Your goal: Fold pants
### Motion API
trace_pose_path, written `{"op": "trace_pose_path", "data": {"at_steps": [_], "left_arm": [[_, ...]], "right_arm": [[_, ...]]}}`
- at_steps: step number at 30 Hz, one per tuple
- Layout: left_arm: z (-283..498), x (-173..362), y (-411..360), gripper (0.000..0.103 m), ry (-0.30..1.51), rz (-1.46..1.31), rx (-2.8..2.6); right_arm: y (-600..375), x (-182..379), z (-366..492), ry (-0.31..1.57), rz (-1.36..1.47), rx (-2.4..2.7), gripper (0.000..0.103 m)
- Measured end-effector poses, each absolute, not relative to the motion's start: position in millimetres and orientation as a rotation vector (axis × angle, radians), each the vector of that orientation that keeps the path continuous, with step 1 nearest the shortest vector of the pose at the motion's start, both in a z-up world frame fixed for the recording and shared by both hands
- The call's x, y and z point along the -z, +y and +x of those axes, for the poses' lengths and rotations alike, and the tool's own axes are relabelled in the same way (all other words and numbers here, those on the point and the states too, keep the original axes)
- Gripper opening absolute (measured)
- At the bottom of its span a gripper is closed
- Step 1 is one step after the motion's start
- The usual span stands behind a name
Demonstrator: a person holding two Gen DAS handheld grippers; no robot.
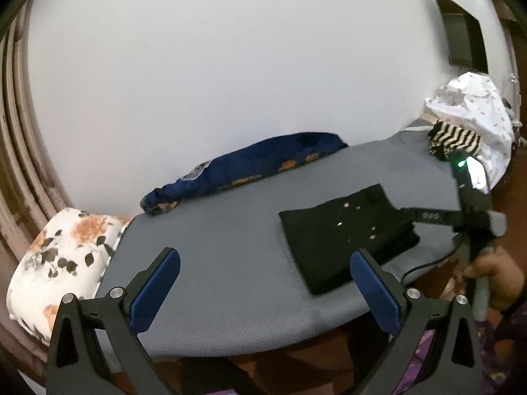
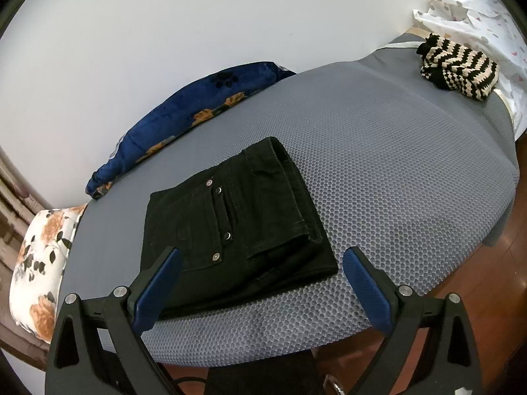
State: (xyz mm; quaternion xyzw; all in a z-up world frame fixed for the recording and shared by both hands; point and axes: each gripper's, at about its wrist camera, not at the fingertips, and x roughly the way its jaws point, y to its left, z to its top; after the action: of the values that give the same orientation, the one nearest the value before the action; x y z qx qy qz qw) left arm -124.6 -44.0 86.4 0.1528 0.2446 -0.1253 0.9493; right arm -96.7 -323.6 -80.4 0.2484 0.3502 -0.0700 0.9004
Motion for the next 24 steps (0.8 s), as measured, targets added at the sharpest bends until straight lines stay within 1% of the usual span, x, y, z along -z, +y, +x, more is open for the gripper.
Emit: {"op": "trace_pose_path", "data": {"at_steps": [14,24], "left_arm": [[-141,-109,-38,0.102,0.476,0.268,0.291],[-144,-112,-37,0.102,0.484,0.239,0.328]], "right_arm": [[-323,80,-98,0.718,0.512,0.145,0.098],[-322,81,-98,0.723,0.513,0.143,0.098]]}}
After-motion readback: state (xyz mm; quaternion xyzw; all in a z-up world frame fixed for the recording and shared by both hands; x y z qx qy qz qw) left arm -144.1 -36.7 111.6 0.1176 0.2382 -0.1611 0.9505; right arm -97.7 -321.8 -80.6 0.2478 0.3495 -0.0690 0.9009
